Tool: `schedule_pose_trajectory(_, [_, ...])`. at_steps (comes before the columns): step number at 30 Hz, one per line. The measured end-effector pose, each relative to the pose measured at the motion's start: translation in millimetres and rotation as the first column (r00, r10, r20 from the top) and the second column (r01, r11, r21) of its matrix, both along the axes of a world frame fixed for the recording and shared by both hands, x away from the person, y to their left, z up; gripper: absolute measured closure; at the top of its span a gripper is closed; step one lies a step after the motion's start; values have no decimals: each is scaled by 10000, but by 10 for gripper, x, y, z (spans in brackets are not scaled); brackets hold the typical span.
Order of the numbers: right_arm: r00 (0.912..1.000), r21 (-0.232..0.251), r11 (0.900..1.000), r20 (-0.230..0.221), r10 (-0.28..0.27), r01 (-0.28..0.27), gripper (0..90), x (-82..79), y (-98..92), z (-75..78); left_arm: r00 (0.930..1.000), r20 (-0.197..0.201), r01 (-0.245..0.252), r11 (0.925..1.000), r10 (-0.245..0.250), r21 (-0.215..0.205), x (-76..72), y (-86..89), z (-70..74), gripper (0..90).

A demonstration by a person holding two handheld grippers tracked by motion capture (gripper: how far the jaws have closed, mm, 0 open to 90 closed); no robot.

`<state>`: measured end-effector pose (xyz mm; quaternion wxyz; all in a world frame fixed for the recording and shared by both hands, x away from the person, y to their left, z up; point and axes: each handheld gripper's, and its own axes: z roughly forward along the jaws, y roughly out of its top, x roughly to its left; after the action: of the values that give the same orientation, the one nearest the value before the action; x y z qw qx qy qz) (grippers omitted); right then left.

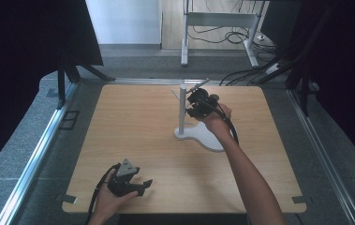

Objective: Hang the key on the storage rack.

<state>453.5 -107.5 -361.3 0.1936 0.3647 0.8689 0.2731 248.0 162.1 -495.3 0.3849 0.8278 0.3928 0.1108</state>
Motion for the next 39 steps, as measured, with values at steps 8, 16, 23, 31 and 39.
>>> schedule_pose_trajectory(8, [9999, 716, 9973, 45, 155, -158, 656, -117, -150, -8, 10000, -8, 24, 10000, -24, 39, -4, -10, -1, 291])
schedule_pose_trajectory(16, [9997, 1322, 9909, 102, 239, -251, 638, -295, -364, -95, 10000, -38, -11, 10000, 11, 86, 1, -16, -15, 292])
schedule_pose_trajectory(23, [9988, 1716, 9840, 200, 451, -479, 621, -516, -540, -170, 10000, -25, -37, 9999, 38, 117, 1, -20, -19, 291])
schedule_pose_trajectory(31, [9977, 2089, 9757, 325, 597, -652, 607, -748, -666, -281, 10000, -56, -31, 9999, 32, 150, 2, -31, -32, 291])
schedule_pose_trajectory(39, [9982, 2316, 9712, 304, 509, -566, 586, -979, -822, -515, 10000, -53, -39, 9998, 40, 219, -2, -38, -32, 291])
